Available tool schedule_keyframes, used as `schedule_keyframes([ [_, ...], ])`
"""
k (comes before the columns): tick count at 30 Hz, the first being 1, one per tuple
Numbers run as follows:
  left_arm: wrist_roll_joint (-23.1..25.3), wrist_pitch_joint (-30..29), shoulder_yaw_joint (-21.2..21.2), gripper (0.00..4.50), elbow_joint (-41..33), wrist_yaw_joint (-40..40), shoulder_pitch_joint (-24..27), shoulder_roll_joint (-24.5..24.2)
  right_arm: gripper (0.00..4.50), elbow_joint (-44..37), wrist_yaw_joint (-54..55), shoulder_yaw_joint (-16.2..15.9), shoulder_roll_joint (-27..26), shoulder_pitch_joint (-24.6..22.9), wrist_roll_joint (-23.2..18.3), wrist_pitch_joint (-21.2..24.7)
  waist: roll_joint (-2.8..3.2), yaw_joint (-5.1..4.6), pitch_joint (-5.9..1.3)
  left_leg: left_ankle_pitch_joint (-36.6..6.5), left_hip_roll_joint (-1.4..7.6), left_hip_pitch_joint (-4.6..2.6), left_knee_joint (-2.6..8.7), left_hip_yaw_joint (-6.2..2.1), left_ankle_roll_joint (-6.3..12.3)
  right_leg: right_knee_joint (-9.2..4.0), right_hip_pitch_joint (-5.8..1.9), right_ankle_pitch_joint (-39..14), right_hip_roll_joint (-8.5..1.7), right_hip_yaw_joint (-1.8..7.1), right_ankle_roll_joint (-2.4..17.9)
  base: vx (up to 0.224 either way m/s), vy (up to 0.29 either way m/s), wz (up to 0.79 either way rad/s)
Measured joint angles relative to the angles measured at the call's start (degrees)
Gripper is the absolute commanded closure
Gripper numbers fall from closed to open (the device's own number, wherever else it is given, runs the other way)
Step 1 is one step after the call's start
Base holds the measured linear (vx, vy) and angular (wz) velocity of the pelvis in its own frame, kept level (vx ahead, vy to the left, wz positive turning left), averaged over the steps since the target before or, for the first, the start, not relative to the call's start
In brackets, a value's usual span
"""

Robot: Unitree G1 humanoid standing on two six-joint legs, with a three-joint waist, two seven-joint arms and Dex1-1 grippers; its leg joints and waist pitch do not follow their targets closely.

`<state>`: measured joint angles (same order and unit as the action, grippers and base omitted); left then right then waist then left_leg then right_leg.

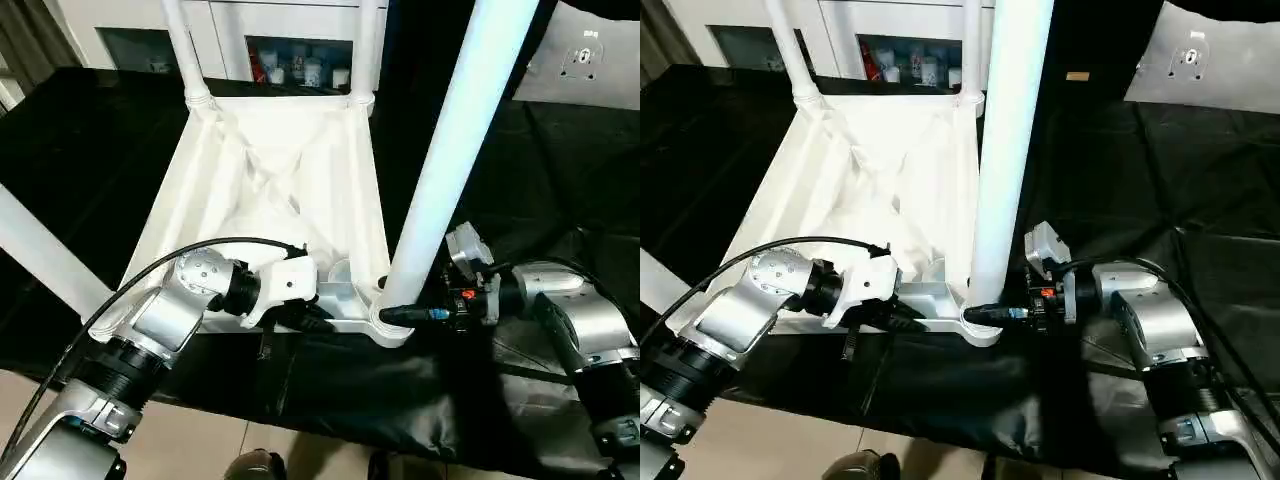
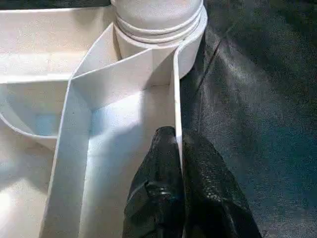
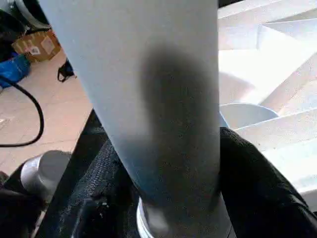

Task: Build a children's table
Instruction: Rotate leg to tighten

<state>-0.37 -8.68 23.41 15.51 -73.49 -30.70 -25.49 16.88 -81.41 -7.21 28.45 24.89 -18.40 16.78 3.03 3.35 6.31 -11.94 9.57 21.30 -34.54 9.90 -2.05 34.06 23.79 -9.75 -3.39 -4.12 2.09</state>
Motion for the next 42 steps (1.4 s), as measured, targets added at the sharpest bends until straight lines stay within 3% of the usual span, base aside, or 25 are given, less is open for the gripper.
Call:
schedule_keyframes([
  [4,0.41,-3.97,-2.24,4.5,1.18,4.12,-0.08,1.94,2.41,-4.7,10.87,2.39,-3.98,-2.89,0.61,3.88,0.02,-0.49,0.0,0.07,0.01,-0.21,0.01,0.03,-0.1,0.11,-0.1,0.03,0.01,0.03,0.03,0.0,0.0,0.0],
  [7,1.99,-6.06,-3.49,4.5,3.08,8.67,-1.02,4.35,2.41,-5.95,20.93,4.44,-7.74,-3.21,2.68,5.76,-0.04,-1.81,0.03,0.18,0.0,-0.28,0.06,0.05,-0.27,0.05,-0.23,-0.11,0.02,0.05,-0.23,0.0,0.0,0.0],
  [11,3.02,-10.83,-5.71,4.5,6.3,17.59,-2.97,9.64,2.42,-7.91,40.09,8.16,-16.98,-3.08,7.57,8.3,-0.07,-4.24,0.06,0.11,-0.02,-0.39,0.09,0.05,-0.56,-0.09,-0.4,-0.15,0.03,0.05,-0.3,0.0,0.0,0.0],
  [17,4.36,-15.28,-7.65,4.5,8.53,27.8,-5.24,16.4,2.42,-8.95,62.24,11.02,-27.01,-0.76,13.13,10.8,0.02,-5.25,0.09,0.1,-0.04,-0.32,0.17,0.04,-0.56,-0.48,-0.34,-0.13,0.03,0.06,-0.3,0.0,0.0,0.0],
  [18,4.52,-15.28,-7.76,4.5,8.53,28.19,-5.25,16.85,1.87,-9.05,63.09,11.05,-27.25,-0.65,13.44,10.79,0.02,-5.26,0.08,0.09,-0.05,-0.31,0.24,0.04,-0.55,-0.61,-0.34,-0.1,0.03,0.06,-0.3,0.0,0.0,0.0],
  [27,4.52,-12.78,-6.37,4.5,8.27,25.91,-5.45,15.7,1.05,-11.96,60.65,10.88,-26.5,-2.95,12.4,9.94,0.06,-4.67,0.06,0.17,-0.05,-0.22,0.68,0.04,-0.08,-0.95,-0.3,0.44,0.06,0.0,-0.08,0.0,0.0,0.0],
  [30,4.42,-10.22,-5.51,4.5,8.15,23.08,-5.24,13.71,0.84,-11.68,54.89,8.85,-21.88,-4.0,11.71,8.54,0.06,-4.5,0.06,0.17,-0.04,-0.2,0.71,0.04,-0.08,-0.95,-0.21,0.43,0.06,-0.01,-0.1,0.0,0.0,0.0],
  [34,4.23,-8.47,-5.39,4.5,8.04,20.36,-4.91,11.82,0.39,-9.81,49.25,8.46,-17.76,-4.54,11.14,6.51,0.07,-4.32,0.07,0.19,-0.04,-0.1,0.68,0.04,-0.07,-0.93,-0.12,0.44,0.06,-0.01,-0.09,0.0,0.0,0.0],
  [38,2.93,-5.27,-4.67,4.5,8.25,15.61,-4.7,8.62,0.06,-8.27,39.26,8.19,-11.22,-5.09,8.97,3.43,0.02,-3.34,0.1,0.19,-0.04,-0.01,0.63,0.05,-0.06,-0.91,-0.04,0.45,0.05,-0.01,-0.07,0.0,0.0,0.0],
  [42,1.84,-2.22,-4.45,4.5,8.01,10.03,-3.91,5.34,0.06,-7.13,29.07,7.14,-5.49,-5.12,7.46,0.27,-0.02,-2.63,0.1,0.2,-0.03,0.05,0.62,0.05,-0.04,-0.87,0.03,0.45,0.05,-0.01,-0.07,0.0,0.0,0.0],
])
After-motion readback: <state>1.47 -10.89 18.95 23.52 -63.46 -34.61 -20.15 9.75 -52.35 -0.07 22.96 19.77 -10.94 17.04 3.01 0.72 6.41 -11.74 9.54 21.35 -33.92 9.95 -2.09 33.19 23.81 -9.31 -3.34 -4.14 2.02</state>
